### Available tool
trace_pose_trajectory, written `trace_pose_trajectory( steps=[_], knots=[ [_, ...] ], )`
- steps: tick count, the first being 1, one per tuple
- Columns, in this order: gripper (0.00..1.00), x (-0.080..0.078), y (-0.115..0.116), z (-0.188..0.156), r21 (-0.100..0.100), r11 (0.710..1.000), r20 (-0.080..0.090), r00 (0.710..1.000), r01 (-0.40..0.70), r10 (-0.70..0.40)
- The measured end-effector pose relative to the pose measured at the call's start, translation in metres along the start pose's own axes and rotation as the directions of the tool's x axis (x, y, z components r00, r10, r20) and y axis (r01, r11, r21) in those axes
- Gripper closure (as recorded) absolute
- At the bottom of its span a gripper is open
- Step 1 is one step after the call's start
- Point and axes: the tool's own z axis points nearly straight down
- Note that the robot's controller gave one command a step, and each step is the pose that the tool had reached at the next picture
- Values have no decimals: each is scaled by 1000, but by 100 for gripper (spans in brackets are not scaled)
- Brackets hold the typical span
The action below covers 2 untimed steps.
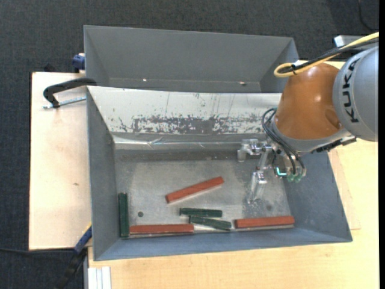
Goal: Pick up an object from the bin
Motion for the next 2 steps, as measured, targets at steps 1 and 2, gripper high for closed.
trace_pose_trajectory(
  steps=[1, 2],
  knots=[
    [0, -1, 0, -2, 0, 1000, 3, 1000, 1, -1],
    [100, -52, 42, 55, 2, 972, 10, 972, 236, -236]
  ],
)
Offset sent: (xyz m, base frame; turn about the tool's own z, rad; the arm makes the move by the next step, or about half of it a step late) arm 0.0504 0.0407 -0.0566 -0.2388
